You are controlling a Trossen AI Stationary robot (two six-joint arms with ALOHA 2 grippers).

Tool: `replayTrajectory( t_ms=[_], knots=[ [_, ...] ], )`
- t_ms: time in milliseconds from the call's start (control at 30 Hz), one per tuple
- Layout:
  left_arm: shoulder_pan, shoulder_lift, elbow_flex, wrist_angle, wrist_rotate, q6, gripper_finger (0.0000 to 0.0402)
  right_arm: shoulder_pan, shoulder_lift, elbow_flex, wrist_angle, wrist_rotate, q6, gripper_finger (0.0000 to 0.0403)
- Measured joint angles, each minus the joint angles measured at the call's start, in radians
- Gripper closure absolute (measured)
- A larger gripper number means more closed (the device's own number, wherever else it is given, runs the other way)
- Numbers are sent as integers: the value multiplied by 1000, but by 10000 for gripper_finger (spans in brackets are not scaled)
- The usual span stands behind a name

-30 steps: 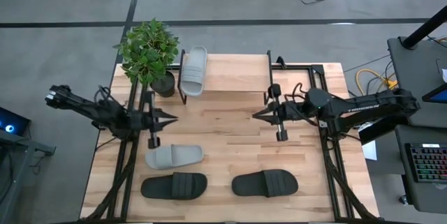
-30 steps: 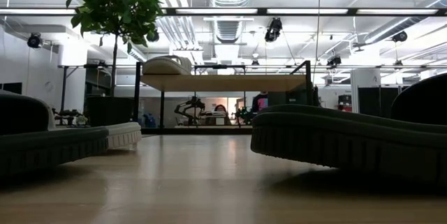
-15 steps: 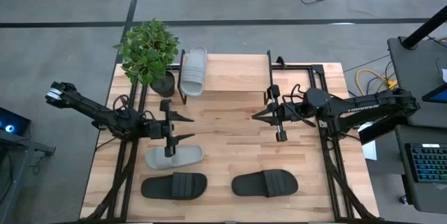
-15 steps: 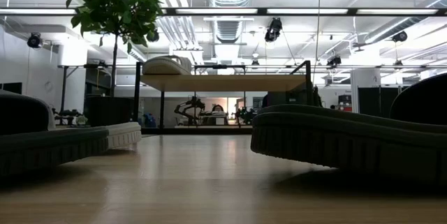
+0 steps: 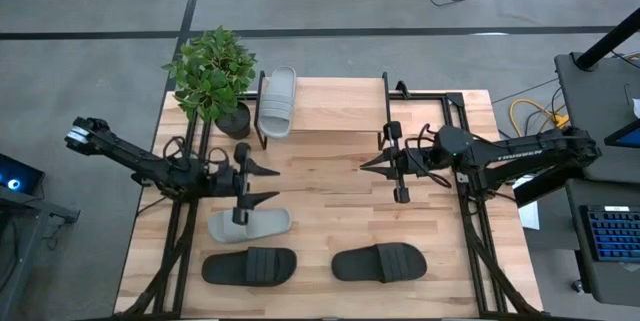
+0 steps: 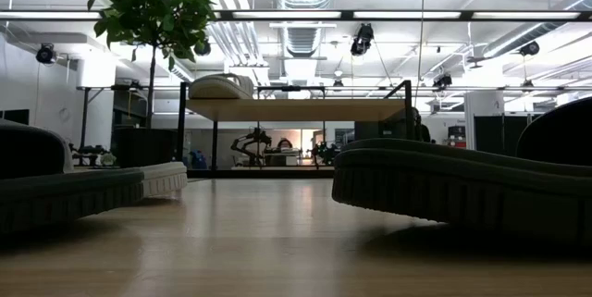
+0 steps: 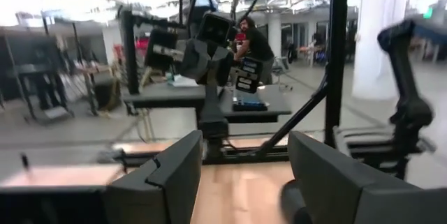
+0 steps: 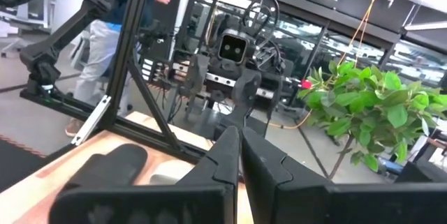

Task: Pick and place slides into the shelf
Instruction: Put the grey slipper on the shelf

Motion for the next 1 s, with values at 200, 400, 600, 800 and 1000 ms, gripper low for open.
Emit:
replayTrajectory(
  t_ms=[200, 400, 600, 800, 1000],
  knots=[
    [0, 7, -3, -29, -7, -164, 205, 0, 0, 0, 4, 0, -57, 394],
    [0, 5, -4, -106, -53, -260, 206, 0, 0, 0, 17, 0, -89, 394],
    [0, 5, -5, -165, -53, -376, 206, 0, 0, 0, 17, 0, -102, 394],
    [0, 5, -5, -188, -51, -481, 206, 0, 0, 0, 14, 0, -101, 394],
    [0, 34, -8, -228, -50, -589, 206, 0, 0, 0, 14, 0, -76, 394]
  ],
)
